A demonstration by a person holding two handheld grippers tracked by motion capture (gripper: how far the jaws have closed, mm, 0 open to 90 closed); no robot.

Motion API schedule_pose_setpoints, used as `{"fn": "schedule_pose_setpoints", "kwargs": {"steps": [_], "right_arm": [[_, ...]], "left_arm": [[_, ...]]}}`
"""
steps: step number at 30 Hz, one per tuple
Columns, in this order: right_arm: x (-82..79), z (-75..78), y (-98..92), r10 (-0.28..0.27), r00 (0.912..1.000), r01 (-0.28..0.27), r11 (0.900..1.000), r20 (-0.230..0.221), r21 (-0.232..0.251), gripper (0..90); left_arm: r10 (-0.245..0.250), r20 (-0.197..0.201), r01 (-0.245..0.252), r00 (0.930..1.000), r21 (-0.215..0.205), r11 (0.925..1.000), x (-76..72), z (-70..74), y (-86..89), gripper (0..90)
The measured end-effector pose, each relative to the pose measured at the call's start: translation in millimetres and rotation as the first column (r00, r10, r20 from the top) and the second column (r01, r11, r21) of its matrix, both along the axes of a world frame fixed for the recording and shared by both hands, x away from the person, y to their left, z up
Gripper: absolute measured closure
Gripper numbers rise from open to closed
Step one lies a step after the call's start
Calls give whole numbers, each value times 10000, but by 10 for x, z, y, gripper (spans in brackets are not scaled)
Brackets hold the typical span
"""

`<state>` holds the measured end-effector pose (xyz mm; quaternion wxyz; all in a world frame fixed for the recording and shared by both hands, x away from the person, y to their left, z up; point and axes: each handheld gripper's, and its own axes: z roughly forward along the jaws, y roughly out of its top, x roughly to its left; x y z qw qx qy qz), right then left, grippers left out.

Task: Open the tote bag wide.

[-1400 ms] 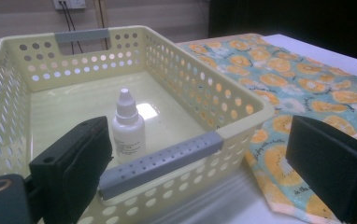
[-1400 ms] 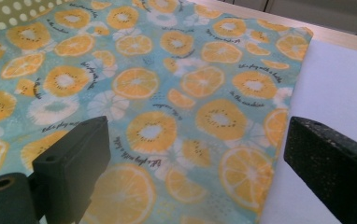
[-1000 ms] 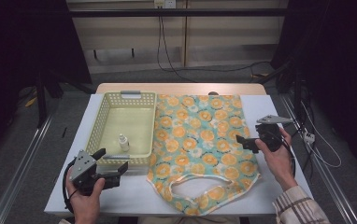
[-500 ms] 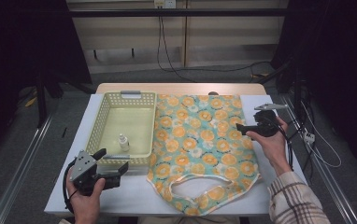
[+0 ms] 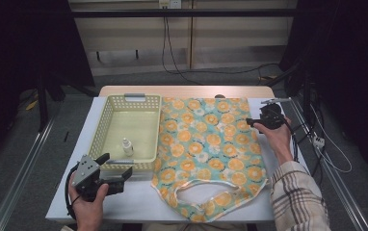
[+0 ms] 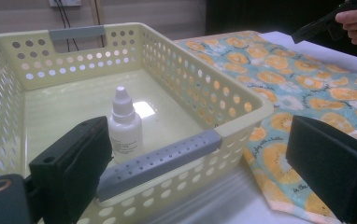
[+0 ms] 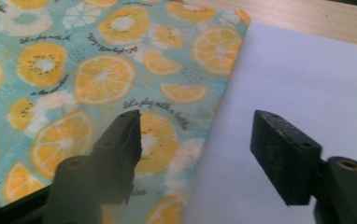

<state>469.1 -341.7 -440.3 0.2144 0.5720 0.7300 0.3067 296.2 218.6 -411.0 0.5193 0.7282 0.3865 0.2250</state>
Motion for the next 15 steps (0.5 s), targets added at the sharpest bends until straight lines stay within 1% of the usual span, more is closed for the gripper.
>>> {"fn": "schedule_pose_setpoints", "kwargs": {"steps": [2,4,8,11,15], "right_arm": [[19,-55,-26,18,9997,-16,10000,-229,96,422],[29,-96,-29,44,9990,-31,9996,-447,291,455],[59,-147,-9,289,9980,-266,9988,-561,410,520],[74,-166,14,371,9973,-347,9986,-639,389,556],[88,-190,5,276,9971,-273,9996,-706,59,568]], "left_arm": [[-23,-24,23,10000,19,10000,-1,-1,-6,65],[-66,-17,66,10000,84,9999,0,-1,-6,65],[-68,-25,68,10000,107,9999,0,-2,-7,65],[-61,-77,62,10000,129,9999,4,-6,-9,65],[-64,-80,65,9999,148,9999,3,-8,-11,65]]}}
